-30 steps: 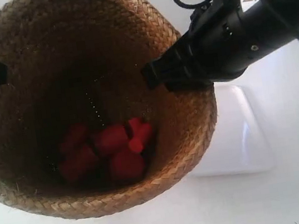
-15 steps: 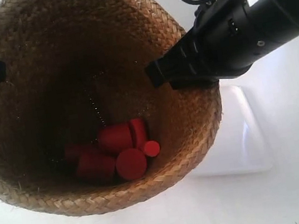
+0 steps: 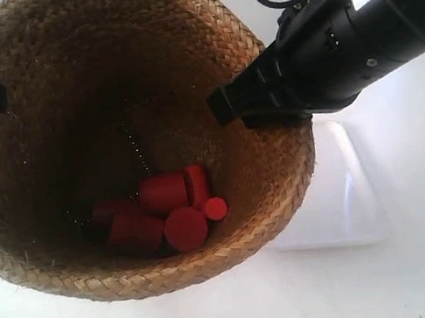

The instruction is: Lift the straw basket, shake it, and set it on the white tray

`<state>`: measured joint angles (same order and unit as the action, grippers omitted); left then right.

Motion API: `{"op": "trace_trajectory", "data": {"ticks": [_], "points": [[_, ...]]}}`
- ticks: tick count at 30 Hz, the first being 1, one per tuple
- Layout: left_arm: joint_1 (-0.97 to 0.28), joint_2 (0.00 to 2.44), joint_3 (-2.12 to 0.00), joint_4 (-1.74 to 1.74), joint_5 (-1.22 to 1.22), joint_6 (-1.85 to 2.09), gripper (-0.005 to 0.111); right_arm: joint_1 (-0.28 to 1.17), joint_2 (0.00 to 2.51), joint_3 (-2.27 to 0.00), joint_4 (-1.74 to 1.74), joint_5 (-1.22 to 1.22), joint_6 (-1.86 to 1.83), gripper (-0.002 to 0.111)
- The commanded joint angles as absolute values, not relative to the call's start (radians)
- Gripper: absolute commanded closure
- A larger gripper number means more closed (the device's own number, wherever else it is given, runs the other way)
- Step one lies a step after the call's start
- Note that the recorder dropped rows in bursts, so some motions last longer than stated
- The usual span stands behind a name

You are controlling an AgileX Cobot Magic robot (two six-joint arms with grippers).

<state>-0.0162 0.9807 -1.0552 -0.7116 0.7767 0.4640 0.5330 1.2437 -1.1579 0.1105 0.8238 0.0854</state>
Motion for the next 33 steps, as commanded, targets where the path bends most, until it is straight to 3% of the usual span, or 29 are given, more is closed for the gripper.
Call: {"op": "trace_trajectory", "data": {"ticks": [1, 13, 16, 18, 20, 22, 24, 33], "points": [[-0.023, 0.967, -1.067, -0.789, 0.712, 0.496, 0.107, 0.538, 1.248, -1.164, 0.100, 0.806, 0.056, 0.108], [-0.023, 0.967, -1.069, -0.776, 0.595, 0.508, 0.107, 0.538, 1.249, -1.164, 0.009, 0.773, 0.048, 0.108], [-0.023, 0.963, -1.136, -0.776, 0.591, 0.531, 0.107, 0.536, 1.231, -1.264, -0.036, 0.836, 0.058, 0.108], [-0.023, 0.935, -1.281, -0.807, 0.714, 0.531, 0.107, 0.540, 1.180, -1.453, -0.016, 0.919, 0.056, 0.108], [-0.024, 0.944, -1.199, -0.634, 0.771, 0.513, 0.107, 0.540, 1.158, -1.352, 0.000, 0.784, 0.060, 0.108], [-0.002, 1.022, -1.072, -0.549, 0.802, 0.239, 0.107, 0.505, 1.291, -1.252, -0.019, 0.828, 0.086, 0.108], [-0.004, 0.997, -1.115, -0.697, 0.824, 0.405, 0.107, 0.526, 1.282, -1.290, 0.031, 0.823, 0.053, 0.108], [-0.003, 1.030, -1.177, -0.790, 0.789, 0.429, 0.107, 0.526, 1.268, -1.302, -0.032, 0.913, 0.058, 0.108]]}}
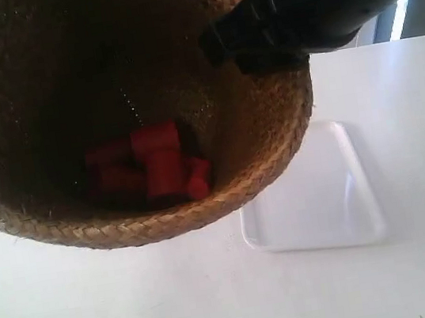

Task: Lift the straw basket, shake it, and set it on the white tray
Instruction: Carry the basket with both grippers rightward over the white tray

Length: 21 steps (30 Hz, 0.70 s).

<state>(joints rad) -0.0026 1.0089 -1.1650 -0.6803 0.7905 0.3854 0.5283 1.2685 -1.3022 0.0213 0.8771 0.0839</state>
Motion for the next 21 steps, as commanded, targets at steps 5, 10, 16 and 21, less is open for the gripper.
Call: {"op": "trace_trajectory", "data": {"ticks": [5, 10, 16, 21], "points": [[-0.003, 1.097, -1.177, -0.950, 0.735, 0.527, 0.107, 0.433, 1.268, -1.310, -0.150, 0.883, 0.120, 0.108], [-0.049, 1.178, -1.182, -1.057, 0.626, 0.550, 0.107, 0.273, 1.312, -1.373, -0.150, 0.979, 0.072, 0.108], [-0.224, 1.310, -1.232, -1.074, 0.489, 0.551, 0.107, 0.162, 1.408, -1.471, -0.150, 1.132, -0.053, 0.108], [-0.377, 1.428, -1.268, -1.131, 0.334, 0.539, 0.107, 0.100, 1.482, -1.570, -0.155, 1.202, -0.136, 0.108]]}}
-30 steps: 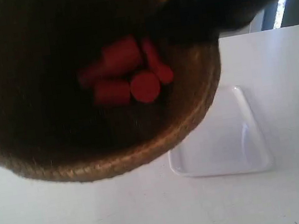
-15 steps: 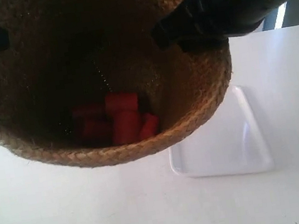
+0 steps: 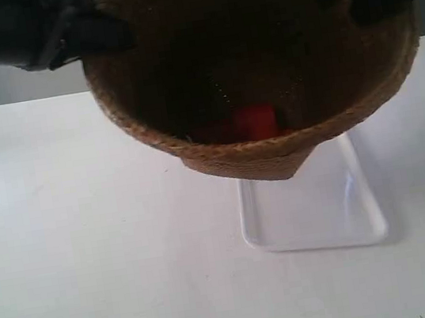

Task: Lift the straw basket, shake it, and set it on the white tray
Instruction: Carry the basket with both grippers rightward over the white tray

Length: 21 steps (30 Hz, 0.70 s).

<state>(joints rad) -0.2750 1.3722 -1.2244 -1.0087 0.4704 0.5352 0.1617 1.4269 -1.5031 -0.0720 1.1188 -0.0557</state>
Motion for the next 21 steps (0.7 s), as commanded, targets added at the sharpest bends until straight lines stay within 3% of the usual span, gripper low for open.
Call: {"op": "trace_trajectory", "data": {"ticks": [1, 6, 21], "points": [[-0.396, 1.445, -1.270, -1.136, 0.309, 0.539, 0.107, 0.087, 1.496, -1.590, -0.155, 1.205, -0.145, 0.108], [-0.453, 1.525, -1.279, -1.190, 0.235, 0.536, 0.107, 0.047, 1.547, -1.640, -0.160, 1.207, -0.231, 0.108], [-0.453, 1.634, -1.279, -1.226, 0.287, 0.468, 0.107, 0.040, 1.698, -1.638, -0.158, 1.197, -0.397, 0.108]]}}
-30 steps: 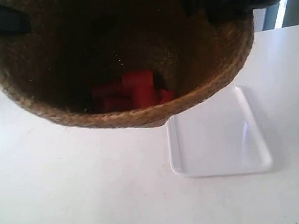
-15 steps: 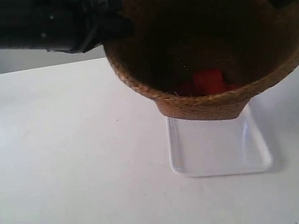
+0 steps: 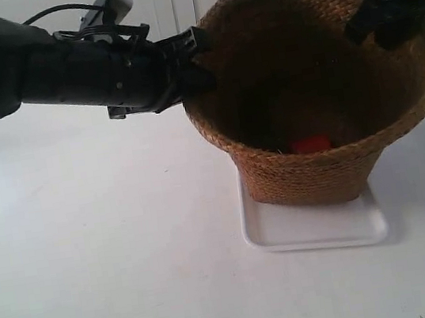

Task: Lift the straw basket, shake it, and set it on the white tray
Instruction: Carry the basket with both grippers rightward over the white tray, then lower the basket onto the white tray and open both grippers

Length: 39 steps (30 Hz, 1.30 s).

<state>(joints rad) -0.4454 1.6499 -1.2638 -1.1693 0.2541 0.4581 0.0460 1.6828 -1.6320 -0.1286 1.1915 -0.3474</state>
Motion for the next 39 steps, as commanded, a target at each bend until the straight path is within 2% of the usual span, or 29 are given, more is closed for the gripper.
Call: {"op": "trace_trajectory", "data": {"ticks": [1, 7, 11, 14, 17, 24, 33, 39], "points": [[-0.453, 1.634, -1.279, -1.226, 0.291, 0.468, 0.107, 0.040, 1.700, -1.638, -0.158, 1.195, -0.397, 0.108], [-0.453, 1.634, -1.279, -1.226, 0.309, 0.468, 0.105, 0.040, 1.706, -1.638, -0.158, 1.174, -0.397, 0.108], [-0.453, 1.634, -1.279, -1.226, 0.341, 0.468, 0.089, 0.040, 1.706, -1.638, -0.147, 1.180, -0.395, 0.106], [-0.453, 1.634, -1.279, -1.226, 0.351, 0.470, 0.072, 0.040, 1.706, -1.638, -0.147, 1.184, -0.390, 0.099], [-0.453, 1.634, -1.279, -1.226, 0.359, 0.470, 0.061, 0.040, 1.706, -1.638, -0.147, 1.193, -0.379, 0.090], [-0.451, 1.634, -1.279, -1.217, 0.396, 0.475, 0.058, 0.040, 1.706, -1.638, -0.130, 1.184, -0.332, 0.069], [-0.442, 1.634, -1.281, -1.199, 0.418, 0.475, 0.058, 0.040, 1.706, -1.638, -0.084, 1.182, -0.324, 0.052], [-0.442, 1.634, -1.281, -1.196, 0.441, 0.501, 0.041, 0.040, 1.706, -1.638, -0.082, 1.175, -0.308, 0.044]]}}
